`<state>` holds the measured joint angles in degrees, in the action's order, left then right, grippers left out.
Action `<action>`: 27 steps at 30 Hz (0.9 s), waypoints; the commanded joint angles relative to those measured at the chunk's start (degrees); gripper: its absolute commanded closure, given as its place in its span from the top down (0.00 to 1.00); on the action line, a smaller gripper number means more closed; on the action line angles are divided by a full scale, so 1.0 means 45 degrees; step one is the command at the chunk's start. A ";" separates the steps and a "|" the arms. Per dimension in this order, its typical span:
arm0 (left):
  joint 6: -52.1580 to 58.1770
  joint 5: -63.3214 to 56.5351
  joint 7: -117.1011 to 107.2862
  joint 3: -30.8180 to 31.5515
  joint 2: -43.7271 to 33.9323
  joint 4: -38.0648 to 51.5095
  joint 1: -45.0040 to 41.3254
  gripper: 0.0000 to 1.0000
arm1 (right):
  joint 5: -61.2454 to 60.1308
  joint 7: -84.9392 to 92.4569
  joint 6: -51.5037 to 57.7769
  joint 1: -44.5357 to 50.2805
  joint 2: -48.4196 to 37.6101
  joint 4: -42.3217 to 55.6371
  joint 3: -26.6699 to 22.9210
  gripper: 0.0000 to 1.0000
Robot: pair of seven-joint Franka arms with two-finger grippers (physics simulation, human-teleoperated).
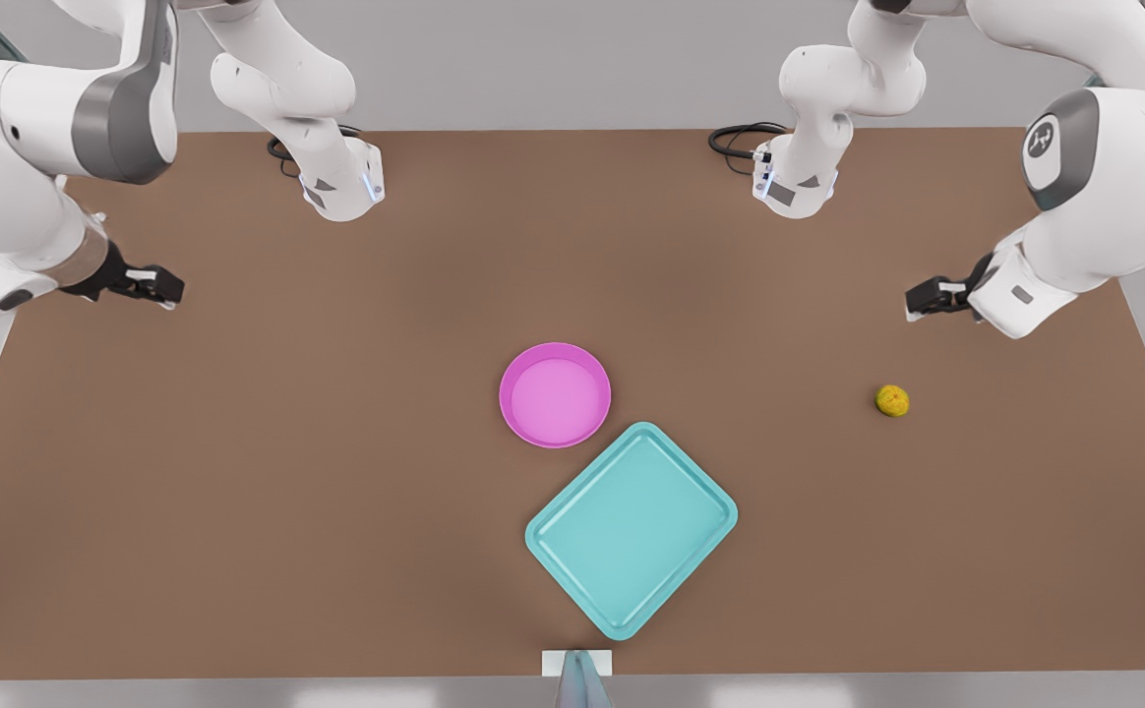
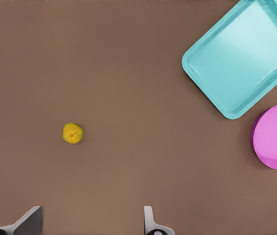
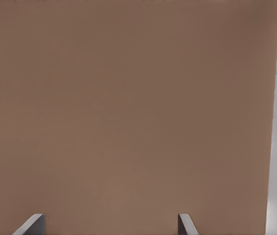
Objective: Place the orange on the plate with the left arm and the plate on the tray with the right arm
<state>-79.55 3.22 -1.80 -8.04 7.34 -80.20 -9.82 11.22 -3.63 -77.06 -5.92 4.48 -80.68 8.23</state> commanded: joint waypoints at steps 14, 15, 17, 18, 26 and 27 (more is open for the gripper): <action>-1.2867 0.0300 0.4560 -0.0420 0.2881 -0.8194 0.2455 1.00 | 0.0006 -0.0286 -0.0474 0.0065 0.0234 0.0018 -0.0012 1.00; -1.2907 0.0280 0.4658 -0.0635 0.3018 -0.8214 0.2552 1.00 | 0.0006 -0.0267 -0.0474 0.0066 0.0254 0.0018 -0.0012 1.00; -1.2712 0.0260 0.4658 -0.0753 0.2999 -0.8683 0.2533 1.00 | 0.0007 -0.0306 -0.0474 0.0085 0.0254 -0.0002 -0.0012 1.00; -1.2692 0.0260 0.4658 -0.0753 0.3018 -0.8722 0.2533 1.00 | 0.0007 -0.0325 -0.0396 0.0105 0.0312 0.0018 -0.0012 1.00; -1.2360 0.0319 0.4599 -0.0753 0.3780 -0.8702 0.2416 1.00 | 0.0046 -0.0306 -0.0240 0.0066 0.0625 0.0018 -0.0012 1.00; -1.2068 0.0319 0.4580 -0.0753 0.3799 -0.8702 0.2416 1.00 | 0.0046 -0.0306 -0.0201 0.0065 0.0644 0.0018 -0.0012 1.00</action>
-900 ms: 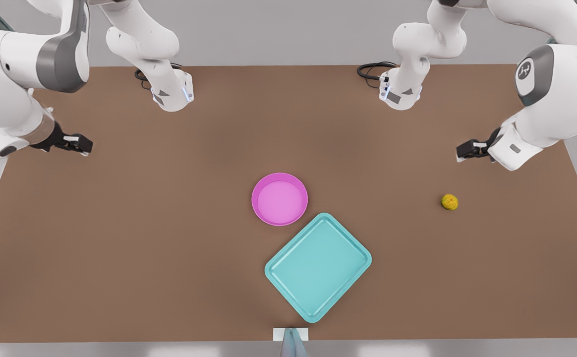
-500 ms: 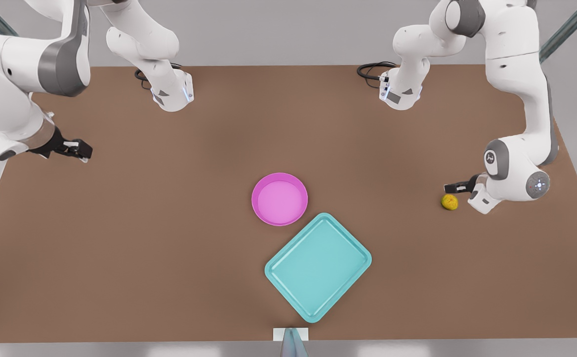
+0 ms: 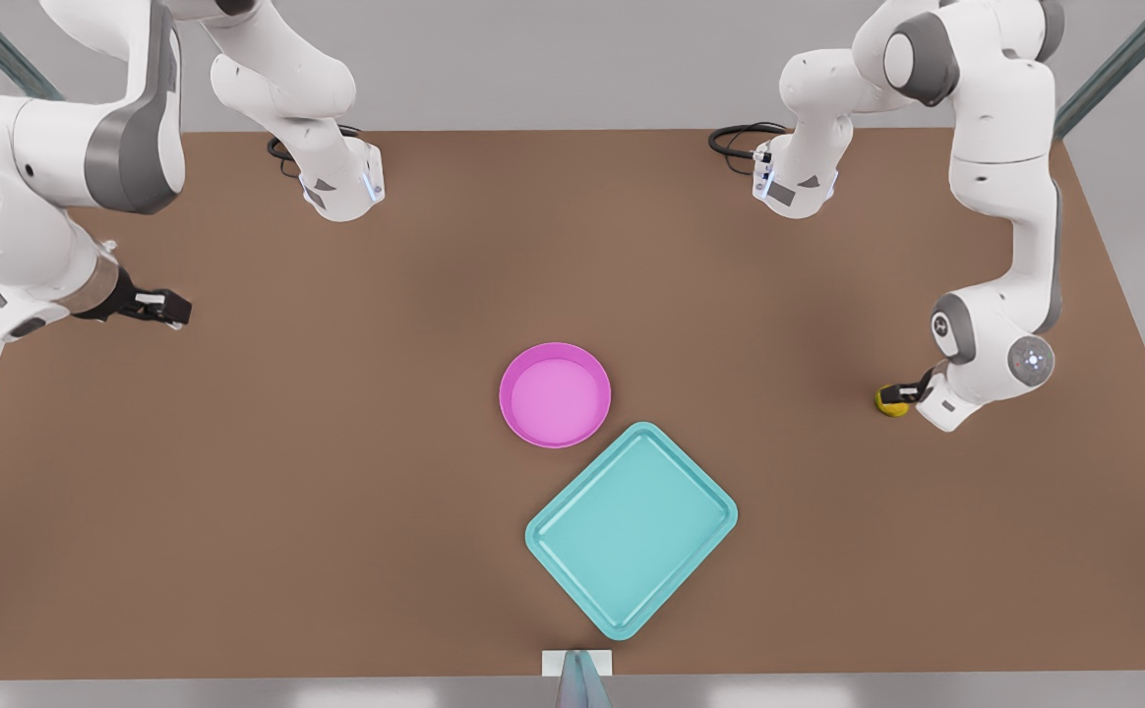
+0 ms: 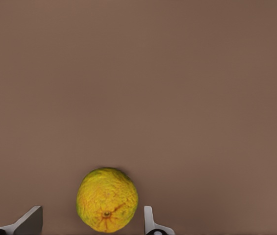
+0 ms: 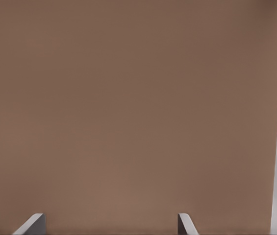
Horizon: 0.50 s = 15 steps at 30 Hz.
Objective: Place the orange on the plate with the left arm and the plate on the tray with the right arm
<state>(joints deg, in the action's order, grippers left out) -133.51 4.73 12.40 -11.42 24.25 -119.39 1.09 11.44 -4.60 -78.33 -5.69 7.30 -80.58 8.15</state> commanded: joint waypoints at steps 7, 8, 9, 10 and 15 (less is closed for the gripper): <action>-0.0097 -0.0015 0.1346 0.0018 0.0569 0.0046 -0.0047 1.00 | -0.0002 -0.0130 0.0296 0.0013 0.0096 0.0074 0.0004 1.00; -0.0137 -0.0015 0.1346 0.0018 0.0647 0.0065 -0.0047 1.00 | -0.0002 -0.0150 0.0375 0.0033 0.0174 0.0094 0.0004 1.00; -0.0176 -0.0015 0.1346 0.0018 0.0803 0.0124 -0.0047 1.00 | 0.0037 -0.0150 0.0355 0.0033 0.0194 0.0094 -0.0015 1.00; -0.0176 -0.0015 0.1346 0.0018 0.0842 0.0144 -0.0047 1.00 | 0.0037 -0.0150 0.0355 0.0052 0.0214 0.0094 0.0004 1.00; -0.0273 -0.0015 0.1346 0.0018 0.1194 0.0144 -0.0028 1.00 | 0.0134 -0.0130 0.0336 0.0072 0.0194 0.0074 -0.0015 1.00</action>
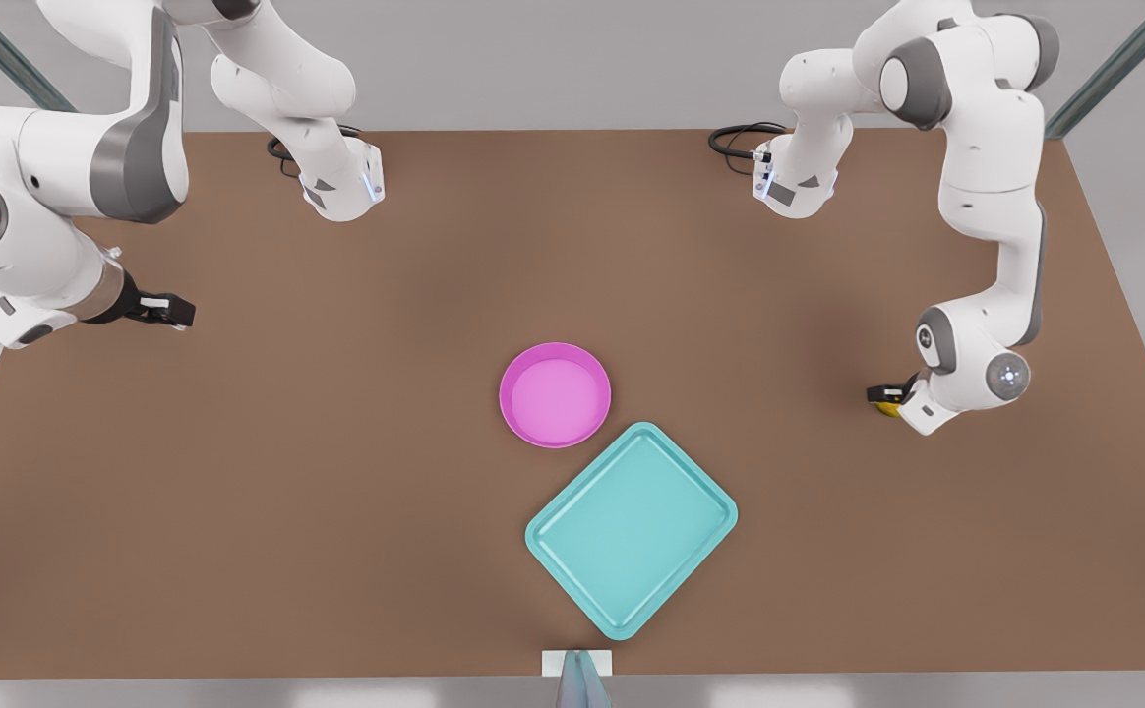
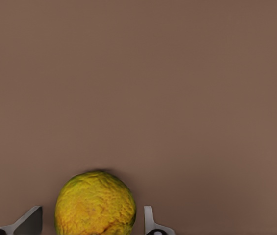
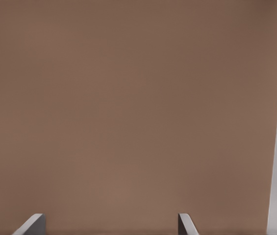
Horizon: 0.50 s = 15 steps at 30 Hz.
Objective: Place the orange on the plate with the left arm and the plate on the tray with the right arm
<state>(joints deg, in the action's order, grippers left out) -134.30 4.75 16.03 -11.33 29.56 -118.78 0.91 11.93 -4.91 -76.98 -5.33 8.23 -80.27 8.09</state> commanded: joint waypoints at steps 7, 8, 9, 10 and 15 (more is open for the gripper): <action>-0.0233 0.0020 0.0540 0.0019 0.0247 0.0027 0.0014 1.00 | 0.0025 -0.0042 0.0056 -0.0007 -0.0013 0.0006 0.0018 1.00; -0.0233 0.0020 0.0540 0.0019 0.0247 0.0027 0.0014 0.85 | 0.0025 -0.0042 0.0056 -0.0007 -0.0013 0.0025 -0.0001 1.00; -0.0233 0.0020 0.0540 0.0019 0.0247 0.0027 0.0014 0.73 | 0.0006 -0.0042 0.0076 -0.0007 -0.0013 0.0025 0.0018 1.00; -0.0214 0.0020 0.0540 0.0019 0.0247 0.0027 0.0014 0.73 | 0.0025 -0.0042 0.0076 -0.0007 0.0006 0.0025 -0.0001 1.00; -0.0175 0.0039 0.0383 0.0097 0.0169 0.0047 0.0014 0.64 | 0.0025 -0.0003 0.0056 -0.0007 0.0045 0.0006 -0.0060 1.00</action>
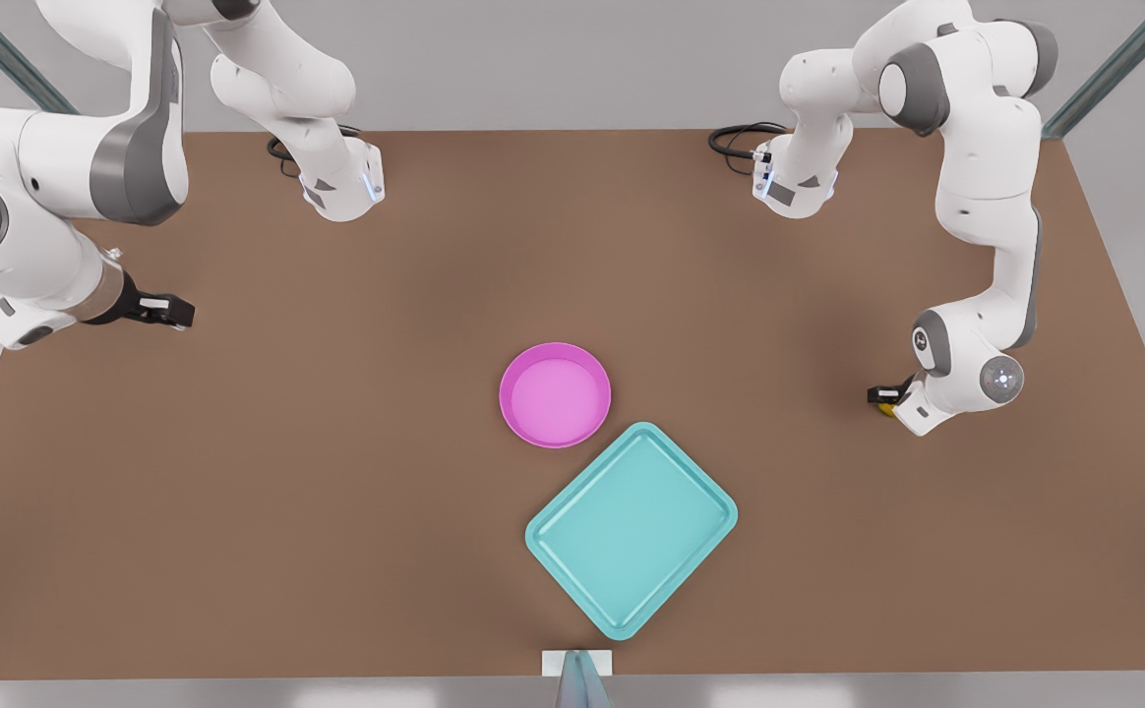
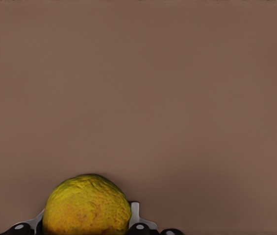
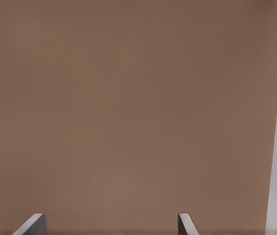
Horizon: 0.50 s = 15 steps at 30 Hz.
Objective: Place the orange on the plate with the left arm and the plate on the tray with the right arm
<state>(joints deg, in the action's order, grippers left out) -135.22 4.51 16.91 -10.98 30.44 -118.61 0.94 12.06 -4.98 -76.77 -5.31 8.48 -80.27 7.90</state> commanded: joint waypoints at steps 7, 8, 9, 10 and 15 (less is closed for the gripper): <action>0.1513 0.0091 -0.2820 0.0076 -0.1842 -0.0009 -0.2297 0.63 | -0.0004 0.0052 -0.0011 -0.0011 0.0010 0.0005 -0.0017 1.00; 0.1611 0.0091 -0.3812 0.0096 -0.2036 0.0011 -0.3096 0.63 | -0.0004 0.0052 -0.0031 -0.0011 0.0029 0.0005 -0.0017 1.00; 0.1767 0.0091 -0.6566 0.0096 -0.2037 0.0323 -0.4894 0.63 | -0.0004 0.0052 -0.0031 -0.0011 0.0029 0.0005 -0.0017 1.00; 0.2489 0.0110 -0.8521 0.0096 -0.1822 0.1084 -0.6339 0.63 | -0.0004 0.0071 -0.0031 -0.0011 0.0029 0.0005 -0.0017 1.00; 0.3896 0.0149 -1.6882 0.3103 0.0052 0.5381 -0.8549 0.63 | -0.0004 0.0110 -0.0031 -0.0031 0.0068 0.0005 -0.0037 1.00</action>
<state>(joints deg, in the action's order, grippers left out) -123.41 4.50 -4.93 0.75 29.56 -96.77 -37.12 12.06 -4.78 -76.89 -5.40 8.80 -80.27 7.72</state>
